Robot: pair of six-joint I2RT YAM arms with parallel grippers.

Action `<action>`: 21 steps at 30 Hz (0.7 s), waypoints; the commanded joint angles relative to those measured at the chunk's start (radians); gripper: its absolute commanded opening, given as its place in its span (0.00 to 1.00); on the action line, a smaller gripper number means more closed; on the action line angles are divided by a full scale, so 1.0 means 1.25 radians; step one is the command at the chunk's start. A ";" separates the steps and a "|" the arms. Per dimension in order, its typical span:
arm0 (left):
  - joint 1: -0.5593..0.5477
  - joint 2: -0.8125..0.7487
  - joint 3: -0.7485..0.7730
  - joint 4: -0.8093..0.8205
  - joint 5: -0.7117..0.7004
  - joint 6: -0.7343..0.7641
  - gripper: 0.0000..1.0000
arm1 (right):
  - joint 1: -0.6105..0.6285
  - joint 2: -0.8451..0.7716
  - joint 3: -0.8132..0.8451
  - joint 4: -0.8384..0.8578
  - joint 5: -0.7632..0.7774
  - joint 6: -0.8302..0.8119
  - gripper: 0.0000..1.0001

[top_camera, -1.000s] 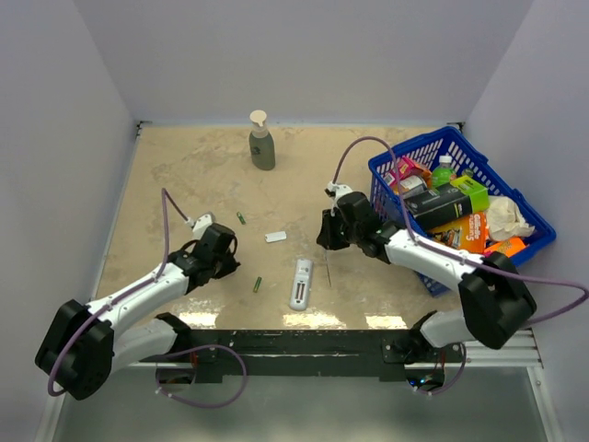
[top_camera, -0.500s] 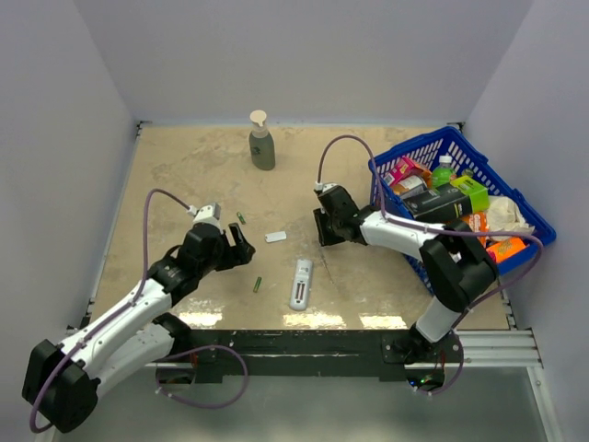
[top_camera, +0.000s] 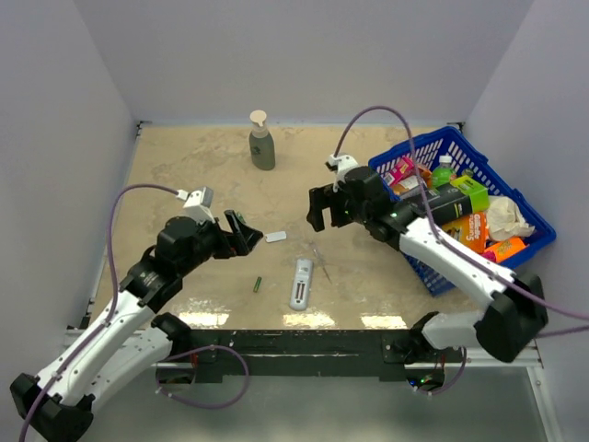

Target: Unload the batteries from the remote control

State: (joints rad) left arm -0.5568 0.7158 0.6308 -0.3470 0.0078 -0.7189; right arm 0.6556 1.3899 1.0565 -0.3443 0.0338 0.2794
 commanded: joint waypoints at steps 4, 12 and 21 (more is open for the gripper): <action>0.002 -0.105 0.087 0.047 0.100 0.018 1.00 | 0.001 -0.267 0.003 0.046 -0.109 0.047 0.98; 0.002 -0.146 0.174 -0.008 0.055 0.109 1.00 | 0.002 -0.460 -0.032 0.051 -0.082 0.110 0.98; 0.002 -0.234 0.196 0.027 0.050 0.130 1.00 | 0.001 -0.506 -0.032 0.053 -0.092 0.116 0.99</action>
State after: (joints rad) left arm -0.5564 0.4591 0.8375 -0.3550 0.0738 -0.5938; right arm 0.6559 0.7567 1.0161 -0.2996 -0.0711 0.4042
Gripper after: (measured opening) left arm 0.997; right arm 0.985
